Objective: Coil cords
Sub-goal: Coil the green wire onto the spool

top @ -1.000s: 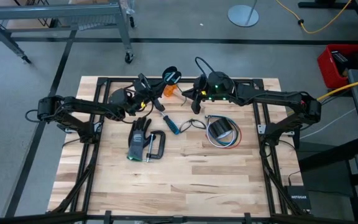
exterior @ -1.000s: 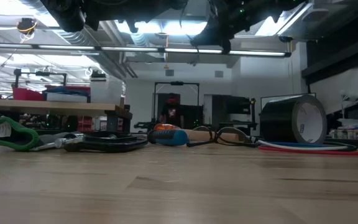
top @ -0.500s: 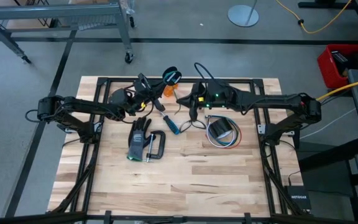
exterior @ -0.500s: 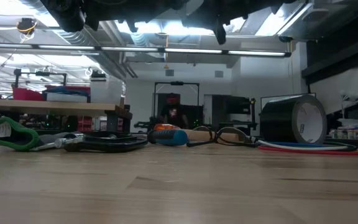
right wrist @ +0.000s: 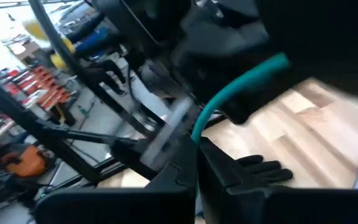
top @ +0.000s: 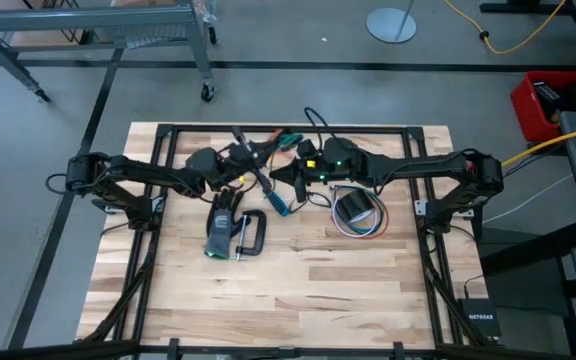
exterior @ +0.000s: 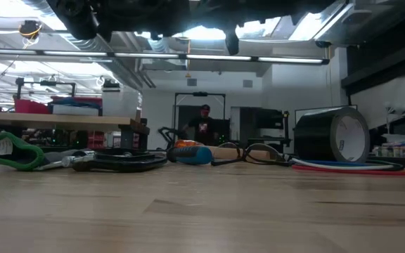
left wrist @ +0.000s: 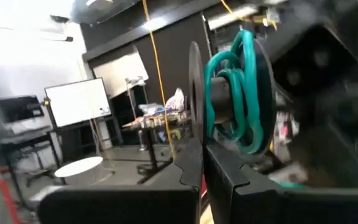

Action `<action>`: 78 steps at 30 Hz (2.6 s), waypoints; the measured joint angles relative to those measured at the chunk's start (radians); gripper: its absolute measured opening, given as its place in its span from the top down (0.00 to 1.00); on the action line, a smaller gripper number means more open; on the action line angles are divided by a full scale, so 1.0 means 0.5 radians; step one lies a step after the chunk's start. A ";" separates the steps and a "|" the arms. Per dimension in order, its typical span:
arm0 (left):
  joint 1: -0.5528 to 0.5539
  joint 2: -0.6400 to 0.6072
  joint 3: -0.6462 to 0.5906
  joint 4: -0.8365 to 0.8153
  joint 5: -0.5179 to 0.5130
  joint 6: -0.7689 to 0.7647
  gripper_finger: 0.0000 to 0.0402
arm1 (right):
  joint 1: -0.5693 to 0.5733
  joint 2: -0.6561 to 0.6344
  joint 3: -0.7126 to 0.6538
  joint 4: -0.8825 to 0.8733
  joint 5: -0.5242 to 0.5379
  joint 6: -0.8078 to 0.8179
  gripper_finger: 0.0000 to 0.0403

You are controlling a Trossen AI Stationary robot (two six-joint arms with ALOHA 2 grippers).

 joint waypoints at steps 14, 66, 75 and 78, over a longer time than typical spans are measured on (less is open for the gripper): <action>-0.084 -0.001 -0.001 -0.422 -0.288 0.655 1.00 | -0.002 -0.014 0.292 -0.412 -0.071 0.036 1.00; -0.265 -0.137 -0.005 -0.638 -0.516 0.485 1.00 | -0.003 -0.015 1.239 -3.019 1.244 -0.440 1.00; -0.305 -0.251 -0.005 -0.693 -0.213 0.310 1.00 | -0.003 -0.015 1.239 -3.021 1.296 -0.480 1.00; -0.305 -0.251 -0.005 -0.692 -0.121 0.256 1.00 | -0.004 -0.015 1.239 -2.955 1.302 -0.490 1.00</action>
